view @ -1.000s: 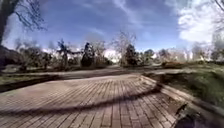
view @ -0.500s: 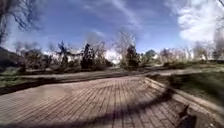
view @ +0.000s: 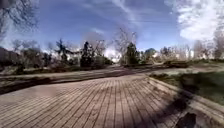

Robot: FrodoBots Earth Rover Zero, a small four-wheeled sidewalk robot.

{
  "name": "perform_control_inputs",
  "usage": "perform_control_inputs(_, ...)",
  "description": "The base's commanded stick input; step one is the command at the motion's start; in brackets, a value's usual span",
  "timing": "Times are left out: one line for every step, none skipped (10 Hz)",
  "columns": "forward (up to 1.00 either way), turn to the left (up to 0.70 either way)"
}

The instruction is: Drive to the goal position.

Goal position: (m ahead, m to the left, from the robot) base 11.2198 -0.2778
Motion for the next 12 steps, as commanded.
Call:
perform_control_inputs(1.00,0.00)
perform_control_inputs(1.00,0.00)
perform_control_inputs(1.00,0.00)
perform_control_inputs(1.00,0.00)
perform_control_inputs(1.00,0.00)
perform_control_inputs(1.00,0.00)
perform_control_inputs(1.00,0.00)
perform_control_inputs(1.00,0.00)
perform_control_inputs(1.00,0.00)
perform_control_inputs(1.00,0.00)
perform_control_inputs(1.00,0.00)
perform_control_inputs(1.00,0.00)
